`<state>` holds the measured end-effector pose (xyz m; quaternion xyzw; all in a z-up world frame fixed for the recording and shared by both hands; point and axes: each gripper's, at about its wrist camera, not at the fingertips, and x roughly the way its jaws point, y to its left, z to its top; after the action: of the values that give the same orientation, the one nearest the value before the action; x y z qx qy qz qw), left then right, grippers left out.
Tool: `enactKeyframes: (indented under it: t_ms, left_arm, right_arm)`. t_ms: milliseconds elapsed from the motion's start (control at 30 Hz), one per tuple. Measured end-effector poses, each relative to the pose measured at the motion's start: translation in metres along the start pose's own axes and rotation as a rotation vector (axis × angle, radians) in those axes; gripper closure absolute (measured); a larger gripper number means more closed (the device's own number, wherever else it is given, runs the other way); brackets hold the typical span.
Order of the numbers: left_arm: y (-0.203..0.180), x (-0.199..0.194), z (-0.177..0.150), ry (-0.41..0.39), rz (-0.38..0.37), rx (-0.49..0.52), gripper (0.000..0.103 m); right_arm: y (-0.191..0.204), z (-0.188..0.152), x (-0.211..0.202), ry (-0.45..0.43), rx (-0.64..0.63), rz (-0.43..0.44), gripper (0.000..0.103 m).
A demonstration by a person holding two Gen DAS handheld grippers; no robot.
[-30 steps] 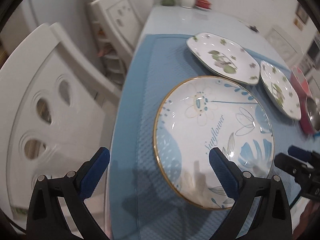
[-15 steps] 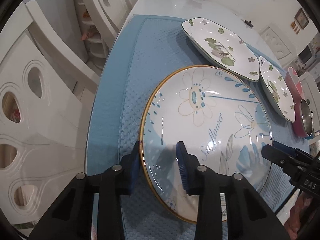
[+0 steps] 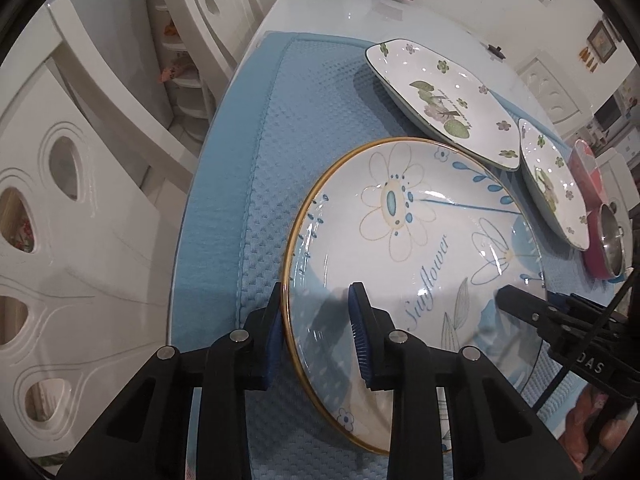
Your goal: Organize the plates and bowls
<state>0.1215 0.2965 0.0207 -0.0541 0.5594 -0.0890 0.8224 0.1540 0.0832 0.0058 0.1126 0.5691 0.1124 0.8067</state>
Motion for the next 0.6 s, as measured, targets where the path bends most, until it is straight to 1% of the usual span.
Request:
enactKeyframes:
  t_ms: [100,200,300,333,400,467,600]
  left_arm:
    - [0.0,-0.001,-0.001,0.003,-0.018,0.007,0.076]
    - [-0.003,0.0,-0.002,-0.002,-0.01,0.032,0.076]
    - [0.0,-0.004,-0.003,-0.002,-0.056,0.019,0.076]
    - [0.001,-0.007,-0.005,-0.004,-0.072,0.015,0.076]
    - [-0.002,-0.012,-0.009,-0.013,-0.072,0.026,0.076]
    - [-0.005,-0.019,-0.016,-0.018,-0.076,0.03,0.076]
    - [-0.009,-0.039,-0.034,-0.025,-0.098,0.014,0.076]
  right_arm:
    - [-0.003,0.001,0.001,-0.008,0.0,0.02,0.073]
    - [0.0,0.0,0.001,-0.015,-0.03,0.006,0.073]
    - [-0.001,0.0,-0.001,-0.004,-0.044,0.019,0.072]
    - [-0.001,-0.001,-0.002,-0.001,-0.048,0.021,0.072]
    - [0.0,-0.005,-0.007,0.003,-0.065,0.025,0.072]
    - [0.002,-0.011,-0.016,-0.006,-0.081,0.012,0.072]
    - [0.004,-0.027,-0.033,0.003,-0.065,0.002,0.072]
